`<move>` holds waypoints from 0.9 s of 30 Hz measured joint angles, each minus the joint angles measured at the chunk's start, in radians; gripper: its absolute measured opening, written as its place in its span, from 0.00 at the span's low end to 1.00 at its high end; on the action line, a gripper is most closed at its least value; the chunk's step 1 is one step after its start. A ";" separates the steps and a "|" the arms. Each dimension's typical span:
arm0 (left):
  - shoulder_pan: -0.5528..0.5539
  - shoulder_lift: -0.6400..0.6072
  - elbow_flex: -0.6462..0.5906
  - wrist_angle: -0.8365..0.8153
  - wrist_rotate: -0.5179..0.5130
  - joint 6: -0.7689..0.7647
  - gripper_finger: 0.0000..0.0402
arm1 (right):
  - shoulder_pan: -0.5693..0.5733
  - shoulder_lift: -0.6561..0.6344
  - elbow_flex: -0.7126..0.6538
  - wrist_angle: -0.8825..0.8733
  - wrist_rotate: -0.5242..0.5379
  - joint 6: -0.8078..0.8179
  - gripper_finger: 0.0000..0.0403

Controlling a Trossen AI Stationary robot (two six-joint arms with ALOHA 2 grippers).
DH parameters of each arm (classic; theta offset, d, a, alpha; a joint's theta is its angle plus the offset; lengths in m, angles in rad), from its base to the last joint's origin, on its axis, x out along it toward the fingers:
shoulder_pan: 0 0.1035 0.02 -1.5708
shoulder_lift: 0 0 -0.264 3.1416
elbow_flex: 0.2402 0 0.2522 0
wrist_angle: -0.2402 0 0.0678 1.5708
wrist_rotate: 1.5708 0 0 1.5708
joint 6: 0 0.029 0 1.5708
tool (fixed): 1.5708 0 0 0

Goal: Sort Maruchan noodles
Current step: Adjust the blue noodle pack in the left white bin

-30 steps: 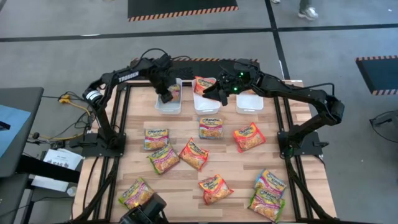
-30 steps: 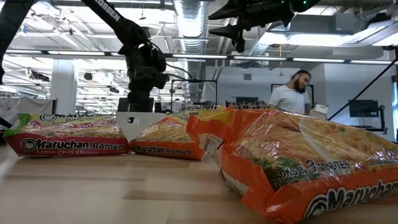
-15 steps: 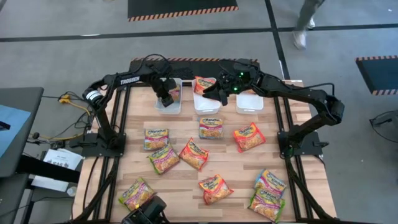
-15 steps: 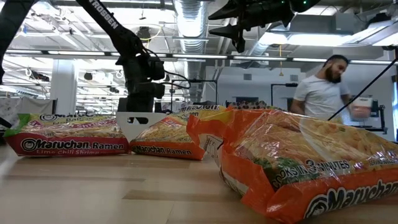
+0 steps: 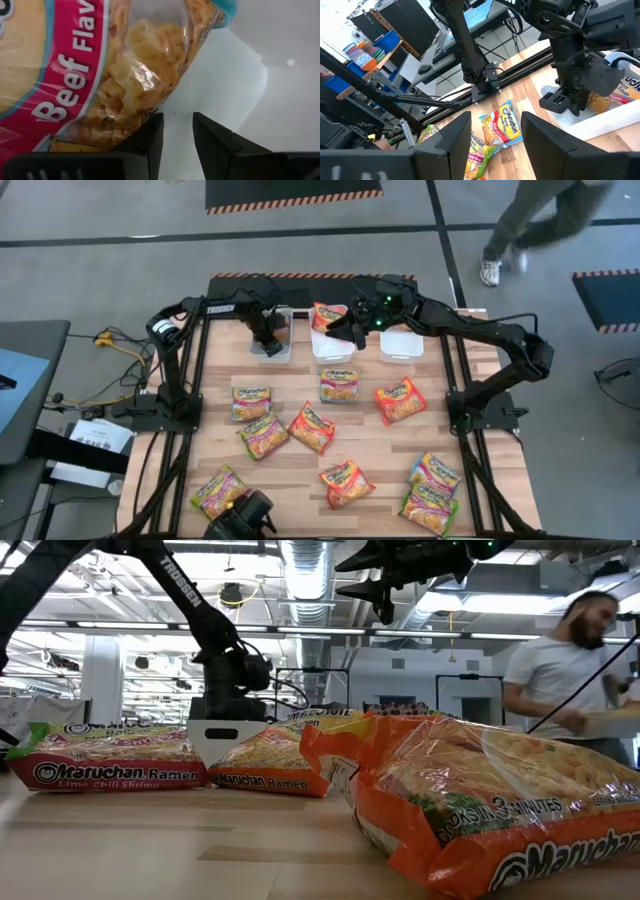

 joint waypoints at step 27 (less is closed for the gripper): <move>0.007 -0.004 0.129 0.068 -0.183 -0.048 0.01 | 0.000 0.000 0.000 -0.002 0.027 0.000 0.49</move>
